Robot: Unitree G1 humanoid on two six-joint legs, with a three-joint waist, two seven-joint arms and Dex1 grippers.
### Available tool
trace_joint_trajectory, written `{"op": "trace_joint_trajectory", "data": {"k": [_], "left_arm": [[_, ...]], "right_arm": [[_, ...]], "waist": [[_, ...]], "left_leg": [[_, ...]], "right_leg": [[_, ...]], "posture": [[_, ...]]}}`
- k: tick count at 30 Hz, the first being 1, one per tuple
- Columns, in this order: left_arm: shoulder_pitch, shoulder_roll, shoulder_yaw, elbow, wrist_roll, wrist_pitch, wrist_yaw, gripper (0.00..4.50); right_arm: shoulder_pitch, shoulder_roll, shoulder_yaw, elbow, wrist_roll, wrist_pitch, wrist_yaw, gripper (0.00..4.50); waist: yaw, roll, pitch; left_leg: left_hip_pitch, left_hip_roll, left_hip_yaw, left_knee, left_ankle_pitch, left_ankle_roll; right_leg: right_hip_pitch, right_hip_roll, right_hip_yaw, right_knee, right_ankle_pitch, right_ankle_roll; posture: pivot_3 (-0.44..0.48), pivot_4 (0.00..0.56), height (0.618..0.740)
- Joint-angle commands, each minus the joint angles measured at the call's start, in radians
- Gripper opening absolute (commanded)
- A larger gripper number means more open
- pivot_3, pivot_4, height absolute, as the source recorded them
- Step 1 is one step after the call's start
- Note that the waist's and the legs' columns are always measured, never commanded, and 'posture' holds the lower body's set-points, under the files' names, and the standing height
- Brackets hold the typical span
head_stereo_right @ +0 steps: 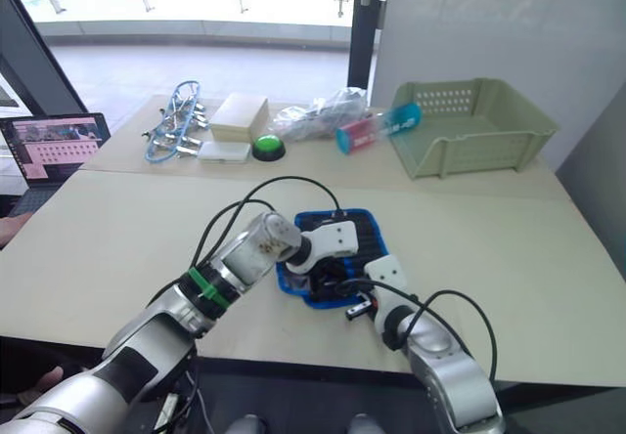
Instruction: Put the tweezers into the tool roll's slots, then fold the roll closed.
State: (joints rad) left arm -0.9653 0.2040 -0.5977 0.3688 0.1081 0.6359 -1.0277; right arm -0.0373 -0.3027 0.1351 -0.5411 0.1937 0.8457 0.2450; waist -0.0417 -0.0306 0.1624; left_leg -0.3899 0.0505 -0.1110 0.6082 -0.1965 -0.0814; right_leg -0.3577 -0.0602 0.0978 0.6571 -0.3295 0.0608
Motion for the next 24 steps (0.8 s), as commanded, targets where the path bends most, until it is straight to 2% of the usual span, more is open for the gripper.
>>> {"op": "trace_joint_trajectory", "data": {"k": [1, 2, 4, 7, 10, 13, 15, 17, 20, 24], "left_arm": [[0.005, -0.014, -0.004, 0.016, 0.011, -0.017, 0.007, 0.02], [0.008, -0.009, 0.002, 0.008, 0.009, -0.012, 0.003, 0.02], [0.017, 0.011, 0.027, -0.029, 0.000, 0.004, -0.001, 0.80], [0.024, 0.039, 0.062, -0.088, -0.027, 0.042, -0.018, 1.69], [0.039, 0.115, 0.146, -0.222, -0.103, 0.130, -0.065, 2.64], [0.101, 0.245, 0.283, -0.378, -0.202, 0.205, -0.104, 3.73], [0.162, 0.299, 0.391, -0.457, -0.280, 0.235, -0.106, 4.34], [0.233, 0.355, 0.467, -0.523, -0.345, 0.261, -0.119, 4.43], [0.414, 0.442, 0.601, -0.584, -0.377, 0.124, -0.114, 4.43], [0.559, 0.447, 0.820, -0.528, -0.466, -0.048, -0.086, 4.43]], "right_arm": [[0.035, 0.001, 0.043, 0.020, 0.012, 0.049, 0.018, 0.00], [0.036, 0.001, 0.042, 0.018, 0.012, 0.050, 0.018, 0.00], [0.039, -0.001, 0.040, 0.016, 0.011, 0.051, 0.018, 0.00], [0.040, -0.001, 0.042, 0.016, 0.011, 0.051, 0.018, 0.00], [0.042, -0.003, 0.043, 0.017, 0.010, 0.046, 0.020, 0.00], [0.037, -0.008, 0.040, 0.016, 0.010, 0.044, 0.025, 0.00], [0.035, -0.013, 0.039, 0.017, 0.010, 0.041, 0.029, 0.00], [0.033, -0.019, 0.035, 0.015, 0.011, 0.036, 0.034, 0.00], [0.025, -0.023, 0.027, 0.003, 0.018, 0.009, 0.049, 0.00], [0.045, -0.038, 0.034, -0.018, 0.015, -0.051, 0.072, 0.00]], "waist": [[0.001, 0.000, 0.000], [0.001, 0.000, 0.000], [0.000, 0.000, 0.000], [-0.001, 0.000, 0.000], [-0.009, 0.001, 0.000], [-0.020, 0.002, 0.001], [-0.022, 0.003, 0.001], [-0.020, 0.003, 0.002], [-0.025, 0.004, 0.002], [-0.012, 0.001, 0.003]], "left_leg": [[0.000, 0.000, 0.000, 0.000, 0.000, 0.000], [0.000, 0.000, 0.000, 0.001, 0.000, 0.000], [0.000, 0.000, 0.000, 0.000, 0.000, 0.000], [0.000, 0.000, 0.000, 0.000, 0.000, 0.000], [-0.001, 0.000, 0.000, -0.001, 0.000, 0.000], [0.000, 0.000, 0.000, -0.001, 0.000, 0.000], [0.000, 0.001, 0.000, -0.002, 0.000, 0.000], [0.000, 0.001, 0.000, -0.001, 0.000, 0.000], [0.000, 0.001, 0.000, -0.001, 0.000, 0.000], [-0.001, 0.001, -0.001, -0.001, 0.000, 0.000]], "right_leg": [[0.000, 0.000, 0.000, 0.000, 0.000, 0.000], [0.001, 0.000, 0.000, 0.000, 0.000, 0.000], [0.001, 0.000, 0.000, 0.000, 0.000, 0.000], [0.000, 0.000, 0.000, 0.000, 0.000, 0.000], [-0.002, 0.000, 0.000, 0.001, 0.000, 0.000], [-0.002, 0.000, 0.000, 0.002, 0.000, 0.000], [-0.002, 0.000, 0.000, 0.002, 0.000, 0.000], [-0.003, 0.000, 0.000, 0.003, 0.000, 0.000], [-0.002, 0.000, 0.001, 0.002, 0.000, 0.000], [-0.004, 0.000, 0.000, 0.003, -0.001, -0.001]], "posture": [[0.000, 0.150, 0.740], [0.000, 0.150, 0.740], [0.000, 0.150, 0.740], [0.000, 0.150, 0.740], [0.000, 0.150, 0.740], [0.000, 0.150, 0.740], [0.000, 0.150, 0.740], [0.000, 0.150, 0.740], [0.000, 0.150, 0.740], [0.000, 0.150, 0.740]]}}
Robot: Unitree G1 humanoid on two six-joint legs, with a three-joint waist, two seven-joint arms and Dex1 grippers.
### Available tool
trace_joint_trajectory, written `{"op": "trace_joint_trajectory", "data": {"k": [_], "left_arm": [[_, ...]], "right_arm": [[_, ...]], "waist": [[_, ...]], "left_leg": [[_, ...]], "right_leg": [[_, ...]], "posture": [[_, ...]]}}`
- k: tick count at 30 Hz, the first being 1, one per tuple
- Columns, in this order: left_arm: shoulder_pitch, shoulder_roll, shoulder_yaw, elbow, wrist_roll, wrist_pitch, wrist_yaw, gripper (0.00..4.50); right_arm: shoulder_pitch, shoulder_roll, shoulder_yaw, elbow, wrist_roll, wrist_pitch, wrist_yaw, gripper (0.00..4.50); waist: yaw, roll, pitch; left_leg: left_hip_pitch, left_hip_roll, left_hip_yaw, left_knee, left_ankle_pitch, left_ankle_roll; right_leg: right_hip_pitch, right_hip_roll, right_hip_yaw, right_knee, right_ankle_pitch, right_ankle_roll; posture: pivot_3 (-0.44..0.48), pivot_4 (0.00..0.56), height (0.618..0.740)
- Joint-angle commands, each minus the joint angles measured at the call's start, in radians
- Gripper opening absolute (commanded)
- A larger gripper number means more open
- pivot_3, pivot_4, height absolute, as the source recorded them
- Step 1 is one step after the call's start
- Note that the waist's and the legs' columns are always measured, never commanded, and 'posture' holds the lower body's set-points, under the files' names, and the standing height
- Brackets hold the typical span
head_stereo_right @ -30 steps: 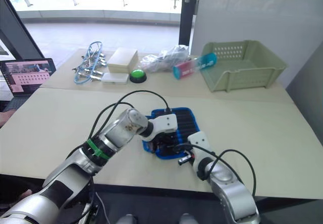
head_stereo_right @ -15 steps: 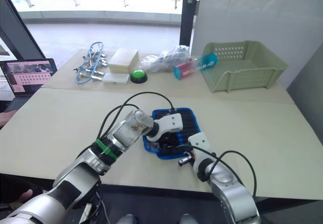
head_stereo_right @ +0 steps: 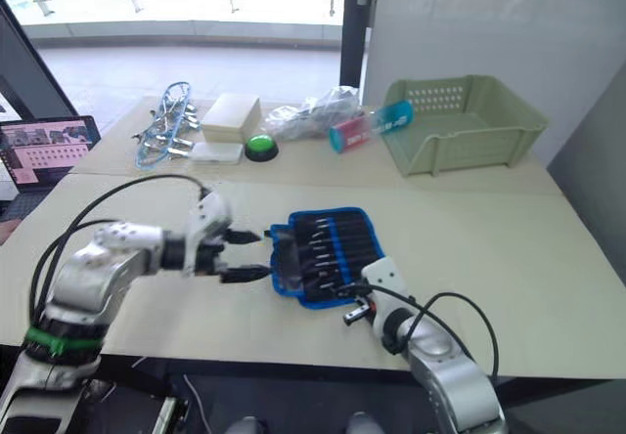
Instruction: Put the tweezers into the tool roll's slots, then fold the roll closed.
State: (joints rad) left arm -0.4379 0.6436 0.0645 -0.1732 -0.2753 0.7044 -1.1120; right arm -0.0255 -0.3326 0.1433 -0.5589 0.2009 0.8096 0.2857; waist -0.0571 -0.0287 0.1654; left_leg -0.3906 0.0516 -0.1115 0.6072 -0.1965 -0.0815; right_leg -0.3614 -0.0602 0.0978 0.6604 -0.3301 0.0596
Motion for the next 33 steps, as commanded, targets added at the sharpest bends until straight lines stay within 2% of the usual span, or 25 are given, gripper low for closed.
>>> {"op": "trace_joint_trajectory", "data": {"k": [1, 6, 9, 14, 16, 18, 20, 23, 25, 32, 33], "left_arm": [[0.066, 0.021, 0.186, 0.028, -0.108, -0.134, -0.028, 4.43], [0.226, 0.070, 0.256, 0.049, -0.188, -0.163, -0.092, 4.43], [0.298, 0.078, 0.290, 0.023, -0.244, -0.188, -0.123, 4.50], [0.335, 0.102, 0.324, 0.042, -0.282, -0.223, -0.129, 4.50], [0.343, 0.111, 0.323, 0.049, -0.282, -0.233, -0.122, 4.50], [0.349, 0.108, 0.328, 0.037, -0.292, -0.235, -0.104, 4.50], [0.360, 0.106, 0.331, 0.022, -0.301, -0.239, -0.091, 4.50], [0.370, 0.109, 0.336, 0.009, -0.312, -0.244, -0.074, 4.50], [0.371, 0.106, 0.332, -0.002, -0.313, -0.248, -0.059, 4.50], [0.391, 0.106, 0.312, -0.051, -0.327, -0.256, -0.039, 4.50], [0.393, 0.109, 0.308, -0.053, -0.330, -0.252, -0.041, 4.50]], "right_arm": [[0.043, -0.008, 0.021, -0.010, 0.015, -0.026, 0.037, 0.00], [0.087, -0.010, -0.016, -0.092, 0.044, -0.108, 0.061, 0.00], [0.101, -0.017, -0.034, -0.156, 0.064, -0.176, 0.095, 0.78], [0.046, -0.072, -0.028, -0.227, 0.117, -0.202, 0.192, 2.56], [-0.003, -0.098, 0.030, -0.223, 0.093, -0.196, 0.213, 3.20], [-0.083, -0.130, 0.161, -0.192, 0.004, -0.214, 0.236, 3.97], [-0.147, -0.121, 0.272, -0.140, -0.080, -0.237, 0.222, 4.47], [-0.241, -0.083, 0.422, -0.027, -0.257, -0.245, 0.147, 4.47], [-0.274, -0.059, 0.477, 0.032, -0.356, -0.242, 0.094, 4.47], [-0.297, -0.020, 0.529, 0.144, -0.574, -0.189, 0.012, 4.47], [-0.294, -0.004, 0.517, 0.151, -0.570, -0.193, 0.012, 4.23]], "waist": [[0.006, -0.001, 0.000], [0.005, -0.001, 0.000], [0.003, 0.000, 0.001], [0.011, 0.000, 0.002], [0.010, 0.000, 0.002], [0.005, 0.001, 0.002], [0.003, 0.001, 0.002], [0.002, 0.001, 0.002], [0.004, 0.001, 0.002], [0.012, 0.000, 0.002], [0.012, 0.000, 0.002]], "left_leg": [[0.000, 0.000, 0.000, 0.000, 0.000, 0.000], [0.000, 0.000, 0.000, -0.002, 0.000, 0.000], [-0.004, 0.001, 0.001, -0.002, 0.000, 0.000], [-0.008, 0.000, 0.001, 0.001, 0.000, 0.000], [-0.007, 0.001, 0.001, 0.001, 0.000, 0.000], [-0.007, 0.001, 0.001, 0.001, 0.000, 0.000], [-0.008, 0.001, 0.001, 0.000, 0.000, 0.000], [-0.008, 0.001, 0.001, 0.000, 0.000, 0.000], [-0.009, 0.000, 0.001, 0.001, 0.000, 0.000], [-0.010, 0.000, 0.001, 0.001, 0.000, -0.001], [-0.009, 0.000, 0.001, 0.001, 0.000, -0.001]], "right_leg": [[0.000, 0.000, 0.000, 0.000, 0.000, 0.000], [-0.001, 0.000, 0.000, 0.000, 0.000, -0.001], [-0.007, 0.000, 0.001, 0.002, -0.001, -0.001], [-0.010, 0.000, 0.000, 0.004, 0.000, -0.001], [-0.010, 0.000, 0.000, 0.004, 0.000, -0.002], [-0.010, 0.000, 0.000, 0.004, 0.000, -0.002], [-0.011, 0.000, 0.000, 0.004, 0.000, -0.002], [-0.011, 0.001, 0.000, 0.004, 0.000, -0.002], [-0.012, 0.000, 0.000, 0.004, 0.000, -0.002], [-0.013, 0.000, 0.000, 0.004, 0.000, -0.002], [-0.013, 0.000, 0.000, 0.005, 0.000, -0.002]], "posture": [[0.000, 0.150, 0.740], [0.000, 0.150, 0.740], [0.000, 0.150, 0.740], [0.000, 0.150, 0.740], [0.000, 0.150, 0.740], [0.000, 0.150, 0.740], [0.000, 0.150, 0.740], [0.000, 0.150, 0.740], [0.000, 0.150, 0.740], [0.000, 0.150, 0.740], [0.000, 0.150, 0.740]]}}
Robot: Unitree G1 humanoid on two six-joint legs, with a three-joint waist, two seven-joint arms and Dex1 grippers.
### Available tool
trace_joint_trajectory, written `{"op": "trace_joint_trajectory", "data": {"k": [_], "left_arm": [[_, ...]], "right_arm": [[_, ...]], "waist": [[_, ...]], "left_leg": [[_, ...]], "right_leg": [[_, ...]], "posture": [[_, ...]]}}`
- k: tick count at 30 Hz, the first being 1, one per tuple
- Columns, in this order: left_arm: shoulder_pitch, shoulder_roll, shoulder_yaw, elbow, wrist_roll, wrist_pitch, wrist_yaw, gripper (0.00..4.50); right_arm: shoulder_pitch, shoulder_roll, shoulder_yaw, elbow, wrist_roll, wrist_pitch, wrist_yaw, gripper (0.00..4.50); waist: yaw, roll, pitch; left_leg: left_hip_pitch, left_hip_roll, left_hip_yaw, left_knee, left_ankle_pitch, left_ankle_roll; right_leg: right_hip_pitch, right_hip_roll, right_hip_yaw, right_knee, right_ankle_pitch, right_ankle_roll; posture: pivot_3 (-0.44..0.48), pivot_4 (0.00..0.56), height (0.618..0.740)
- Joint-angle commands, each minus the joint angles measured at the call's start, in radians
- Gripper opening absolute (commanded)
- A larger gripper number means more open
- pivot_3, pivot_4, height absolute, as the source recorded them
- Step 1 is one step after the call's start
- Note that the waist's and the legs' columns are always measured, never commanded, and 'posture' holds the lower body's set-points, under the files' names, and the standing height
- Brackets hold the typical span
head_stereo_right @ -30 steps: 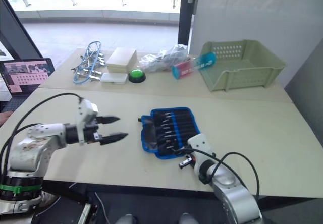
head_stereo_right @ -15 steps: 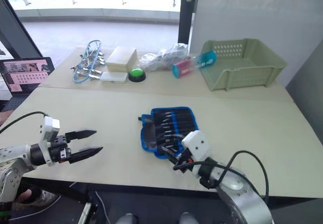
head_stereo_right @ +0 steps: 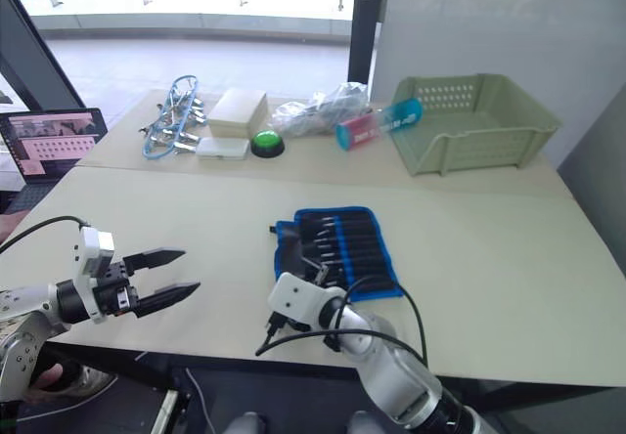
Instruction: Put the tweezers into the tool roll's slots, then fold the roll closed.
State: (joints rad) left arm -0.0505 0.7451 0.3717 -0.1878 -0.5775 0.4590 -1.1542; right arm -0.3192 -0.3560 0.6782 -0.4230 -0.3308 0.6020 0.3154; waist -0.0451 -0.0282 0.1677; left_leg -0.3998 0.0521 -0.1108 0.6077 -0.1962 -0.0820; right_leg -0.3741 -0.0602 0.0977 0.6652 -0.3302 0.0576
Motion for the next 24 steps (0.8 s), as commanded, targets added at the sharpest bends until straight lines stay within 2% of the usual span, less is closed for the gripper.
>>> {"op": "trace_joint_trajectory", "data": {"k": [1, 12, 13, 16, 20, 24], "left_arm": [[0.010, 0.014, -0.004, -0.038, -0.025, -0.009, -0.004, 4.50], [-0.006, 0.028, -0.042, 0.009, -0.016, -0.045, -0.028, 4.50], [-0.009, 0.031, -0.048, 0.014, -0.019, -0.039, -0.028, 4.50], [-0.019, 0.040, -0.068, 0.029, -0.016, -0.035, -0.033, 4.50], [-0.069, 0.047, -0.133, 0.079, 0.024, -0.098, -0.076, 4.50], [-0.187, 0.047, -0.232, 0.189, 0.077, -0.174, -0.173, 4.50]], "right_arm": [[0.001, 0.035, -0.026, 0.018, -0.034, 0.011, -0.015, 3.94], [0.064, 0.091, -0.099, -0.003, 0.001, -0.001, 0.011, 0.20], [0.073, 0.097, -0.111, -0.008, 0.011, -0.002, 0.014, 0.02], [0.095, 0.101, -0.141, -0.028, 0.033, -0.018, 0.029, 0.02], [0.144, -0.024, -0.185, -0.078, 0.103, -0.186, 0.147, 0.02], [0.200, -0.176, -0.315, -0.113, 0.260, -0.364, 0.314, 0.02]], "waist": [[-0.002, 0.000, 0.000], [-0.002, 0.000, 0.000], [-0.002, 0.000, 0.000], [-0.002, 0.000, 0.000], [-0.001, 0.000, 0.000], [0.003, 0.000, 0.001]], "left_leg": [[0.000, 0.000, 0.000, 0.000, 0.000, 0.000], [0.000, 0.000, 0.000, 0.000, 0.000, 0.000], [0.000, 0.000, 0.000, 0.000, 0.000, 0.000], [0.000, 0.000, 0.000, 0.000, 0.000, 0.000], [0.000, 0.000, 0.000, 0.000, 0.000, 0.000], [0.000, -0.001, 0.000, 0.001, 0.000, 0.000]], "right_leg": [[0.000, 0.000, 0.000, 0.000, 0.000, 0.000], [0.000, 0.000, 0.000, 0.001, 0.000, 0.000], [0.000, 0.000, 0.000, 0.001, 0.000, 0.000], [0.000, 0.000, 0.000, 0.001, 0.000, 0.000], [0.000, 0.000, 0.000, 0.000, 0.000, 0.000], [0.001, 0.000, 0.000, -0.001, 0.000, 0.000]], "posture": [[0.000, 0.150, 0.740], [0.000, 0.150, 0.740], [0.000, 0.150, 0.740], [0.000, 0.150, 0.740], [0.000, 0.150, 0.740], [0.000, 0.150, 0.740]]}}
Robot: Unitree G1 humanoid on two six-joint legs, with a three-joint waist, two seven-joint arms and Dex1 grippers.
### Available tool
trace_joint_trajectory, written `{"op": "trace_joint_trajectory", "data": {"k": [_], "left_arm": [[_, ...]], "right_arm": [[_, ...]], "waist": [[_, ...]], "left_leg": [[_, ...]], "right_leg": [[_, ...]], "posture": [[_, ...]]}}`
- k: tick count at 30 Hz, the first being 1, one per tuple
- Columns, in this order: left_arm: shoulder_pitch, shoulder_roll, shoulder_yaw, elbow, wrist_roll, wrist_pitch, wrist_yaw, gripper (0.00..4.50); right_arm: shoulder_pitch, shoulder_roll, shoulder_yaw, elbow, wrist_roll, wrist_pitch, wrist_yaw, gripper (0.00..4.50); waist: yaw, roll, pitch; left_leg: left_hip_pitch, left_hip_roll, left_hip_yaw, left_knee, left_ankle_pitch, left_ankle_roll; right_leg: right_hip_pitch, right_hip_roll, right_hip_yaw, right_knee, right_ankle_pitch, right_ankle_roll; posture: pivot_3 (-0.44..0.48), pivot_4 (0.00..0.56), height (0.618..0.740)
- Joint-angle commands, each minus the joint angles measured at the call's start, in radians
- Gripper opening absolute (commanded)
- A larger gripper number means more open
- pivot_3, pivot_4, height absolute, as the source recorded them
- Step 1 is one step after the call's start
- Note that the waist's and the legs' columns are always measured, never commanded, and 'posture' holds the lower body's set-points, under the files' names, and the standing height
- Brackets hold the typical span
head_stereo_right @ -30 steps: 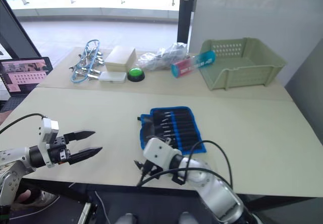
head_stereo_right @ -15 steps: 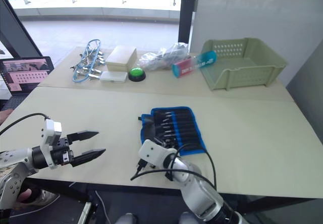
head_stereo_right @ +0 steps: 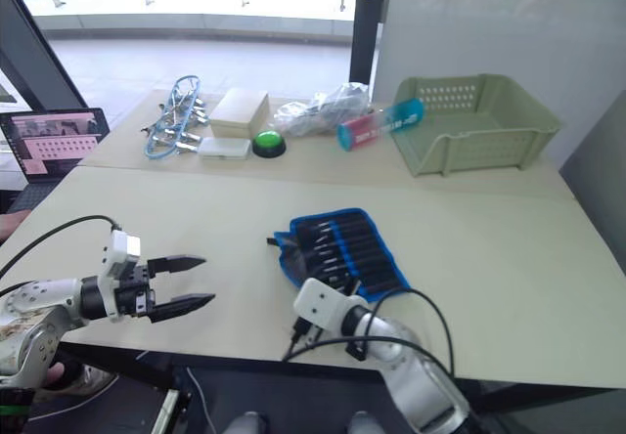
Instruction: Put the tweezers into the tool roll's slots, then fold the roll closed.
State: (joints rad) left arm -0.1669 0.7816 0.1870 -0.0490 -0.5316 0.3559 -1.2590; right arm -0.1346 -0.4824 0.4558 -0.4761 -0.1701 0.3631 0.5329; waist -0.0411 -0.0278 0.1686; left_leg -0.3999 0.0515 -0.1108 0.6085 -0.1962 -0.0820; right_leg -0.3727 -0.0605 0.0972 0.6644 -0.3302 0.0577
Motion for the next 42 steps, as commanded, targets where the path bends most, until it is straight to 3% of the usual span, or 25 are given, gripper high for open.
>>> {"op": "trace_joint_trajectory", "data": {"k": [1, 8, 15, 22, 36, 42], "left_arm": [[-0.102, 0.007, -0.071, 0.082, 0.049, -0.105, -0.095, 4.50], [-0.397, -0.132, -0.238, 0.400, 0.181, -0.391, -0.241, 4.50], [-0.630, -0.274, -0.314, 0.793, 0.300, -0.659, -0.315, 4.50], [-0.775, -0.351, -0.317, 1.072, 0.370, -0.788, -0.339, 4.50], [-0.832, -0.373, -0.304, 1.176, 0.385, -0.803, -0.355, 0.03], [-0.798, -0.357, -0.322, 1.144, 0.368, -0.808, -0.355, 0.03]], "right_arm": [[0.022, -0.074, -0.124, -0.059, 0.132, -0.148, 0.124, 0.02], [0.067, -0.184, -0.244, -0.044, 0.286, -0.210, 0.282, 0.02], [0.071, -0.169, -0.243, -0.073, 0.251, -0.183, 0.248, 0.02], [0.086, -0.158, -0.242, -0.103, 0.221, -0.156, 0.217, 0.02], [0.090, -0.145, -0.233, -0.133, 0.202, -0.121, 0.191, 0.00], [0.074, -0.141, -0.204, -0.121, 0.161, -0.135, 0.187, 0.00]], "waist": [[-0.001, 0.000, 0.000], [-0.003, 0.000, 0.001], [-0.008, 0.000, 0.001], [-0.006, 0.000, 0.001], [-0.006, 0.000, 0.001], [-0.007, 0.000, 0.001]], "left_leg": [[0.000, 0.000, 0.000, 0.000, 0.000, 0.000], [0.000, 0.000, 0.000, 0.001, 0.000, 0.000], [0.000, 0.000, 0.000, 0.004, 0.000, 0.000], [-0.002, -0.001, 0.000, 0.006, 0.000, 0.001], [-0.002, -0.001, -0.001, 0.007, 0.000, 0.001], [-0.002, -0.001, -0.001, 0.007, 0.000, 0.001]], "right_leg": [[0.000, 0.000, 0.000, 0.000, 0.000, 0.000], [0.001, 0.001, 0.000, 0.001, 0.000, 0.000], [0.001, 0.001, 0.000, 0.001, 0.000, 0.000], [0.001, 0.001, 0.000, 0.001, 0.000, 0.000], [0.001, 0.001, 0.000, 0.002, 0.000, 0.001], [0.001, 0.001, 0.000, 0.003, 0.000, 0.001]], "posture": [[0.000, 0.150, 0.740], [0.000, 0.150, 0.740], [0.000, 0.150, 0.740], [0.000, 0.150, 0.740], [0.000, 0.150, 0.740], [0.000, 0.150, 0.740]]}}
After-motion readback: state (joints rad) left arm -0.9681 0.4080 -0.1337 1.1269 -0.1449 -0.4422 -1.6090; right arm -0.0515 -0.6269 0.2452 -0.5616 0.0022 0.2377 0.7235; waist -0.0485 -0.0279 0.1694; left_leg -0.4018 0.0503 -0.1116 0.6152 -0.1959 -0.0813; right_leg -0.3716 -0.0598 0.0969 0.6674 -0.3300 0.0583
